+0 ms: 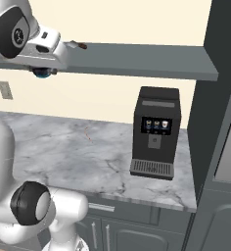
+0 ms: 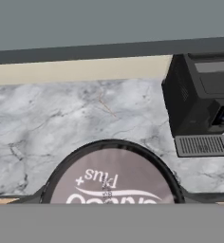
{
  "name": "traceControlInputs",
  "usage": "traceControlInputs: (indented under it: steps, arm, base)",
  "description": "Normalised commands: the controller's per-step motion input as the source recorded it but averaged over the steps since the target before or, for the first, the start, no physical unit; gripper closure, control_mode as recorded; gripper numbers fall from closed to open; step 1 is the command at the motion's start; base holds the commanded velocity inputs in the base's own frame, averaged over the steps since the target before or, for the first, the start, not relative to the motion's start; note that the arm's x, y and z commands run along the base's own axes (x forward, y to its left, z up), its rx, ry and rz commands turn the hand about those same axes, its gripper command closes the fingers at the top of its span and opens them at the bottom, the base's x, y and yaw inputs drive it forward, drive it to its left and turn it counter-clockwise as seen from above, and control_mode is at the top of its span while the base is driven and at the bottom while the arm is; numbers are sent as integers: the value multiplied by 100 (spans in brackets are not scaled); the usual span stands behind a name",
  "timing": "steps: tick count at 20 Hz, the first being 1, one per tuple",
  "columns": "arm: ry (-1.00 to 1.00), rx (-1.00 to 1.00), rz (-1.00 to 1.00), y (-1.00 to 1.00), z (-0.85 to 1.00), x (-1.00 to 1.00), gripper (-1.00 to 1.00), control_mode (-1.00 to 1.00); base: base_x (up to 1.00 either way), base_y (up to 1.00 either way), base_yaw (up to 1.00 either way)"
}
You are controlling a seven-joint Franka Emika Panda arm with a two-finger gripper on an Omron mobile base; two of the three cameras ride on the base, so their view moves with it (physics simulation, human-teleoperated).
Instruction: Pick the yogurt and cereal from the counter and place them in the cabinets closest to them.
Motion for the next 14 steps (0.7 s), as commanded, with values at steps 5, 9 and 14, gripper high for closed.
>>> traceControlInputs:
  steps: [5, 9, 14]
  arm:
    - [0, -3, 0, -2, 0, 40, 100, -100]
    - [2, -4, 0, -4, -13, 46, 100, -100]
    - [0, -5, 1, -9, -23, 42, 100, -100]
  base:
    - [0, 0, 0]
    - [0, 0, 0]
    - [0, 0, 0]
